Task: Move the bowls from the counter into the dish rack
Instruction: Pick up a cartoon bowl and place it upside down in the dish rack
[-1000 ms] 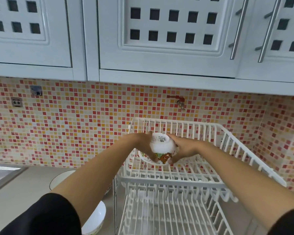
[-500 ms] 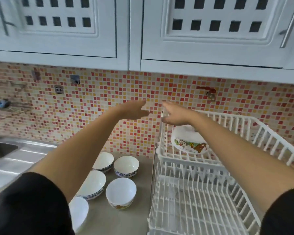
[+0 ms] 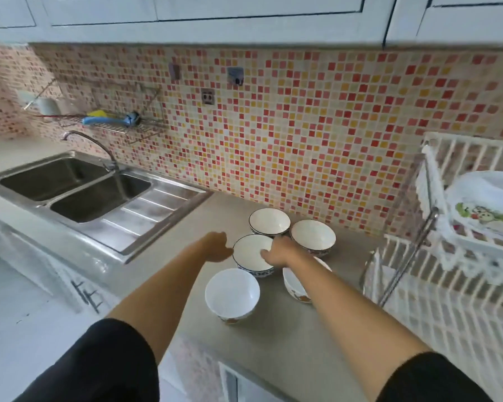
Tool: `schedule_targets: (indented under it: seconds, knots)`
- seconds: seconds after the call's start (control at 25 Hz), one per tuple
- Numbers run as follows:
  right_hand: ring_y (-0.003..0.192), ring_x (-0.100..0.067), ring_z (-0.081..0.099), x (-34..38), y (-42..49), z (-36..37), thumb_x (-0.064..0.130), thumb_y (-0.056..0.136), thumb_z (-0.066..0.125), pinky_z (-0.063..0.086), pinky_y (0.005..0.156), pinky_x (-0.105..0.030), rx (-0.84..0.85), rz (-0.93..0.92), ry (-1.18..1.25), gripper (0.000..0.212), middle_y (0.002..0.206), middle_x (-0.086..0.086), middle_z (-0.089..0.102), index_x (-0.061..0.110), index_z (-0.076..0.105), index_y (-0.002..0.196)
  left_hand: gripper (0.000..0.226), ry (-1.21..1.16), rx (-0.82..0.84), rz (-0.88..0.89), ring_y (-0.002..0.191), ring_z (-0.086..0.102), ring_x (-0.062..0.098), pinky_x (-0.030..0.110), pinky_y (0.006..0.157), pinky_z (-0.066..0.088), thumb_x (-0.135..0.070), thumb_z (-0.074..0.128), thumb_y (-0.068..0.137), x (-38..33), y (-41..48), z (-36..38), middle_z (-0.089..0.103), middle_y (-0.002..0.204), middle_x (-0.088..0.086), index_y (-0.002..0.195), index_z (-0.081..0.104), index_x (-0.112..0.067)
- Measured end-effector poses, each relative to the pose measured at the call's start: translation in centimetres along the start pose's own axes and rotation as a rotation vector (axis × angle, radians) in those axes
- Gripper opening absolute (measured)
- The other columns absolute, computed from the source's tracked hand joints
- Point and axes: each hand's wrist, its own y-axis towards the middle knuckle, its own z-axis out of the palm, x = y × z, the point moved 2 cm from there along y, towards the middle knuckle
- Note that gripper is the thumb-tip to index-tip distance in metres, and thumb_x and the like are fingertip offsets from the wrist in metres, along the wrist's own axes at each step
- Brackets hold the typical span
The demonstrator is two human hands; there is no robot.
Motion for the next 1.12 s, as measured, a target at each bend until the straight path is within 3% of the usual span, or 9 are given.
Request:
schedule_targets:
  seconds: [0.2, 0.32, 0.4, 0.56, 0.72, 0.84, 0.92, 1.04, 1.12]
  knots:
    - [0.132, -0.033, 0.043, -0.6, 1.2, 11.9, 0.049, 0.094, 0.039, 0.037, 0.105, -0.036, 0.134, 0.161, 0.195, 0.066, 0.146, -0.018, 0.042, 0.001, 0.039, 0.139, 0.073, -0.100, 0.184, -0.075, 0.135, 0.039, 0.036, 0.037, 0.108, 0.034, -0.029, 0.050, 0.094, 4.3, 0.9, 10.3, 0.034, 0.148, 0.025, 0.146, 0.015, 0.007]
    - [0.130, -0.032, 0.046, -0.2, 1.0, 14.5, 0.041, 0.093, 0.047, 0.039, 0.103, -0.033, 0.150, 0.190, 0.316, 0.063, 0.144, -0.019, 0.045, 0.000, 0.036, 0.140, 0.081, -0.104, 0.157, -0.049, 0.136, 0.035, 0.040, 0.041, 0.111, 0.032, -0.014, 0.053, 0.091, 4.4, 0.6, 12.9, 0.022, 0.152, 0.025, 0.148, -0.001, 0.007]
    - [0.127, -0.032, 0.048, 0.1, 1.1, 15.3, 0.030, 0.092, 0.050, 0.041, 0.100, -0.031, 0.153, 0.194, 0.310, 0.055, 0.141, -0.018, 0.047, 0.000, 0.039, 0.137, 0.080, -0.091, 0.134, -0.043, 0.131, 0.042, 0.042, 0.042, 0.107, 0.036, -0.004, 0.049, 0.091, 4.4, 0.4, 13.7, 0.027, 0.148, 0.025, 0.149, -0.005, 0.004]
    - [0.120, -0.032, 0.052, 0.1, 0.0, 14.5, 0.017, 0.091, 0.048, 0.043, 0.093, -0.031, 0.129, 0.148, 0.383, 0.044, 0.134, -0.020, 0.052, 0.000, 0.043, 0.131, 0.064, -0.094, 0.005, -0.073, 0.117, 0.053, 0.042, 0.043, 0.098, 0.043, 0.002, 0.042, 0.091, 4.5, -0.4, 12.0, 0.040, 0.137, 0.022, 0.149, 0.013, -0.003]
    - [0.099, -0.023, 0.055, 0.6, -2.0, 9.4, 0.011, 0.091, 0.049, 0.048, 0.084, -0.033, -0.145, -0.017, 0.670, 0.047, 0.126, -0.015, 0.056, 0.010, 0.035, 0.136, 0.044, -0.360, -0.383, -0.058, 0.093, 0.060, 0.043, 0.046, 0.078, 0.050, -0.001, 0.042, 0.091, 3.4, -2.0, 6.7, 0.048, 0.122, 0.020, 0.134, 0.038, -0.011]
    - [0.111, -0.016, 0.053, 1.0, -4.3, 2.3, 0.024, 0.097, 0.044, 0.044, 0.089, -0.024, -0.441, -0.162, 0.783, 0.041, 0.130, -0.001, 0.055, 0.017, 0.037, 0.137, 0.039, -0.618, -0.633, -0.002, 0.101, 0.060, 0.038, 0.043, 0.081, 0.052, -0.016, 0.047, 0.095, 0.3, -3.1, 0.5, 0.049, 0.130, 0.018, 0.133, 0.039, -0.011]
    - [0.103, -0.010, 0.051, 1.0, -6.7, -3.0, 0.034, 0.099, 0.038, 0.043, 0.080, -0.012, -0.597, -0.229, 0.888, 0.029, 0.118, 0.010, 0.055, 0.024, 0.047, 0.125, 0.039, -0.770, -0.753, 0.047, 0.107, 0.058, 0.033, 0.040, 0.084, 0.050, -0.025, 0.046, 0.096, -2.5, -3.8, -3.8, 0.051, 0.132, 0.015, 0.132, 0.039, -0.012]
    - [0.085, -0.007, 0.055, -1.0, -11.5, -10.9, 0.042, 0.097, 0.034, 0.048, 0.074, -0.021, -0.817, -0.321, 0.961, 0.013, 0.092, 0.014, 0.054, 0.037, 0.045, 0.092, 0.040, -0.900, -0.910, 0.307, 0.097, 0.053, 0.019, 0.021, 0.073, 0.041, -0.029, 0.039, 0.093, -8.4, -6.5, -9.8, 0.056, 0.126, 0.011, 0.131, 0.044, -0.016]
    - [0.081, 0.006, 0.055, -3.6, -14.9, -15.3, 0.043, 0.096, 0.039, 0.050, 0.074, -0.020, -0.927, -0.370, 0.967, 0.007, 0.093, 0.019, 0.053, 0.037, 0.043, 0.094, 0.048, -1.027, -0.899, 0.516, 0.098, 0.052, 0.009, 0.007, 0.071, 0.038, -0.035, 0.032, 0.091, -12.5, -8.8, -12.9, 0.058, 0.127, 0.005, 0.133, 0.048, -0.018]
